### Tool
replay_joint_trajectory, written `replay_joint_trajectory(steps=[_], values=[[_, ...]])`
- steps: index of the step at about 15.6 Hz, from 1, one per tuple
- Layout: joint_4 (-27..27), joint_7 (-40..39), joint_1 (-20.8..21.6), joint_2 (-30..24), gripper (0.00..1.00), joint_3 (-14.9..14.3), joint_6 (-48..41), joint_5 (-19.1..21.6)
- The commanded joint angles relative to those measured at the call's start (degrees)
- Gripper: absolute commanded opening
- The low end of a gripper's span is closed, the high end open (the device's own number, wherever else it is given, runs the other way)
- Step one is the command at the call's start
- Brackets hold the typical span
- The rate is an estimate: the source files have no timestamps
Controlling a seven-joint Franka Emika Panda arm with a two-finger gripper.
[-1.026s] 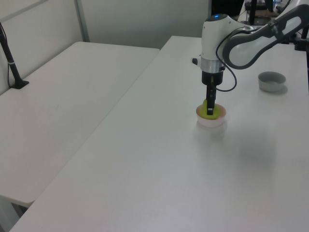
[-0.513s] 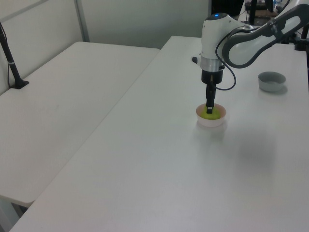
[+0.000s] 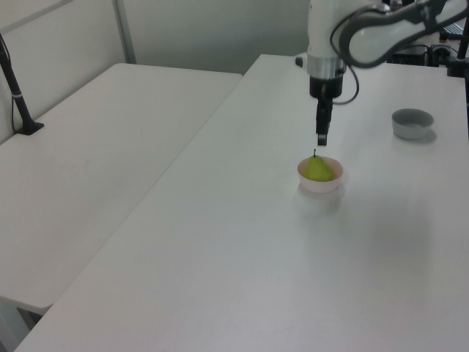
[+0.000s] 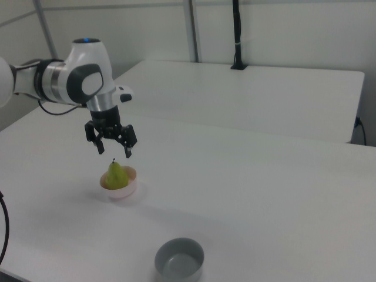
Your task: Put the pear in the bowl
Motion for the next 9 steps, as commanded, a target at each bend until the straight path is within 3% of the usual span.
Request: replay_joint_trajectory(steps=[1,6,9], values=[[5.45,3.19,-1.70,-3.37,1.00,-0.05,-10.91,-1.08],[7.48,5.31,-4.51,-9.60,1.00,-0.13,-17.69,-0.73],[11.70,5.49,-5.40,-9.79,1.00,-0.57,-24.81,-0.73]])
